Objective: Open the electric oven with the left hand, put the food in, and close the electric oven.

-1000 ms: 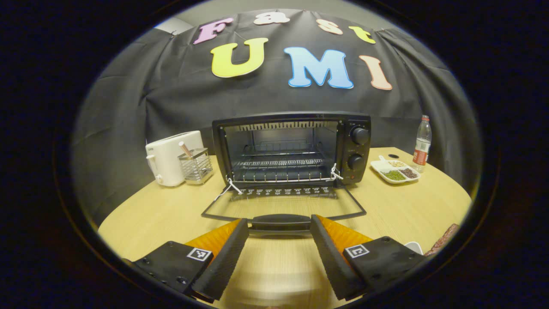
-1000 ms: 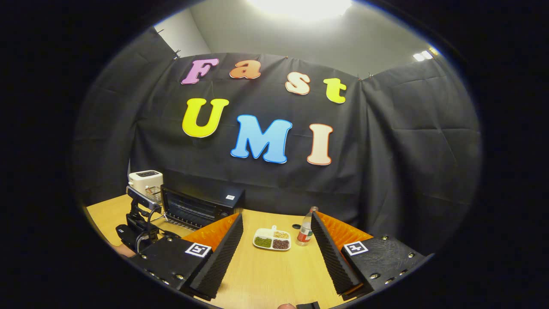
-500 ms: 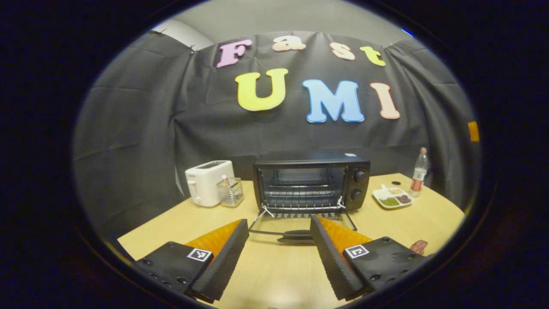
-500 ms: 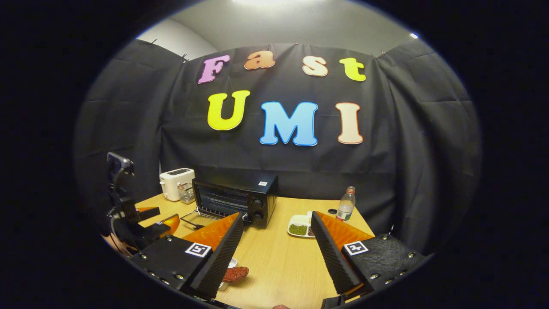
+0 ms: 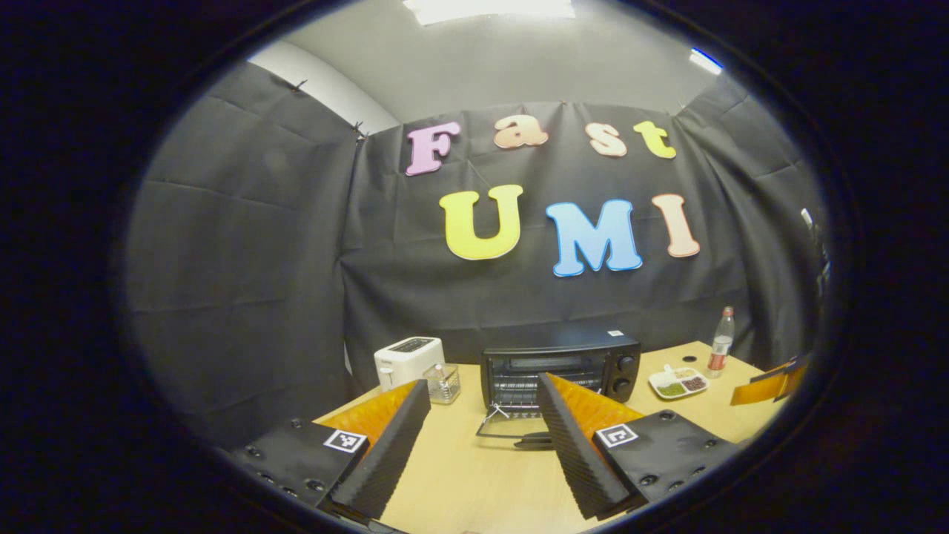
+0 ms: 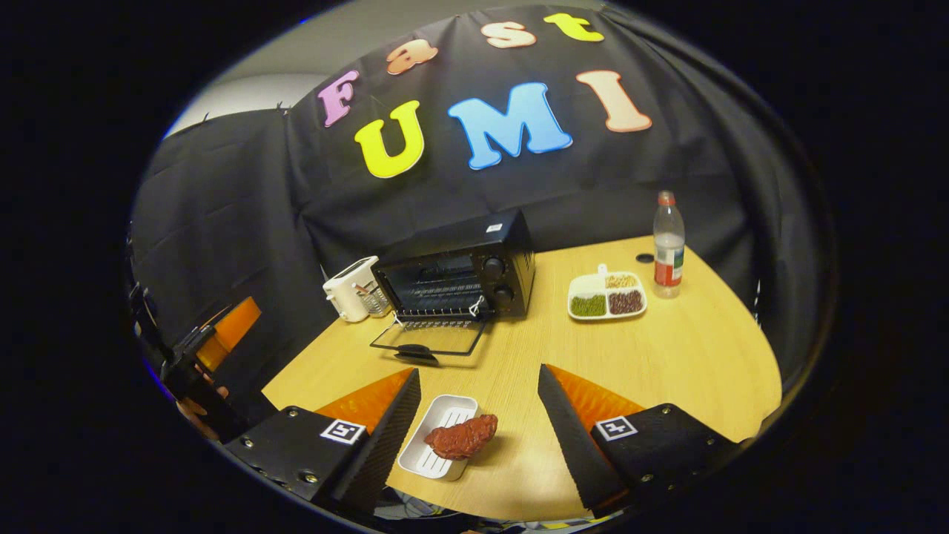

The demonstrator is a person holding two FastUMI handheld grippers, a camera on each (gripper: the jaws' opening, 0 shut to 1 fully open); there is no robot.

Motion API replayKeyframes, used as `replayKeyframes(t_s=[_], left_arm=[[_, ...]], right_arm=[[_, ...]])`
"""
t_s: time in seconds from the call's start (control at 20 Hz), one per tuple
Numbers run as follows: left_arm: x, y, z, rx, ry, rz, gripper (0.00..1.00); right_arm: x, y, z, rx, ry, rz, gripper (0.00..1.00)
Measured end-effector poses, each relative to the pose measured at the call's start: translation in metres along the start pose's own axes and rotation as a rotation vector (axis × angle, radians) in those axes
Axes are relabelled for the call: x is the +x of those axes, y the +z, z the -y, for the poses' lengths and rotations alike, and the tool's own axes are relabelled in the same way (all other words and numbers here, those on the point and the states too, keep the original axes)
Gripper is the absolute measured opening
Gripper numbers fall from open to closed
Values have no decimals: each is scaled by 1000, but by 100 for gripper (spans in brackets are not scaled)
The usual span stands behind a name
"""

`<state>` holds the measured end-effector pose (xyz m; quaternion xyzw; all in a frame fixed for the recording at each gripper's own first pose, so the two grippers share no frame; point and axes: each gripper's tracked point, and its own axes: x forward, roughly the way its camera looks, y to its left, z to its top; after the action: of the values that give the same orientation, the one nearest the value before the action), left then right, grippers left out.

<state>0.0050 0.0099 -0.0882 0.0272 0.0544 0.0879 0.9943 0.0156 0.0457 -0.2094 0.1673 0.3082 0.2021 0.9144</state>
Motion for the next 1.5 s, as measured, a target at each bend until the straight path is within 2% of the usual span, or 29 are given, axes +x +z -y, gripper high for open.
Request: replayKeyframes(t_s=[0.4,0.5,0.6,0.8,0.85,0.9,0.95,1.0,1.1,1.15,1.25,1.35,1.4,1.45,1.5], left_arm=[[-38,-6,-7,0,21,-18,100],[-42,-7,-7,-3,20,-19,100],[-40,-4,-8,-2,21,-15,100],[-36,-8,-10,18,13,-29,100],[-34,-9,-10,19,10,-35,100],[-33,-10,-10,17,8,-41,100],[-32,-11,-10,14,6,-43,100],[-31,-12,-10,10,4,-43,100],[-27,-9,-12,0,0,-41,100],[-24,-9,-13,-2,-3,-42,100],[-18,-11,-13,0,-6,-45,100],[-11,-11,-12,-4,-16,-47,100],[-8,-11,-12,-4,-21,-45,91],[-5,-9,-12,-4,-24,-42,96],[-1,-10,-13,-6,-30,-41,96]], right_arm=[[37,-66,2,217,19,-207,97],[44,-76,0,270,22,-240,94],[48,-86,0,312,18,-275,87],[58,-103,-7,424,40,-335,88],[57,-102,-6,444,38,-345,84],[61,-106,-7,461,31,-346,69],[61,-105,-6,479,24,-338,59],[60,-102,-10,498,45,-338,36],[62,-98,-7,504,46,-334,34],[62,-95,-5,511,54,-323,22],[62,-87,-16,498,57,-319,8],[62,-85,-21,441,63,-319,8],[61,-83,-21,425,58,-321,8],[60,-76,-22,418,56,-305,8],[59,-67,-30,413,63,-291,8]])
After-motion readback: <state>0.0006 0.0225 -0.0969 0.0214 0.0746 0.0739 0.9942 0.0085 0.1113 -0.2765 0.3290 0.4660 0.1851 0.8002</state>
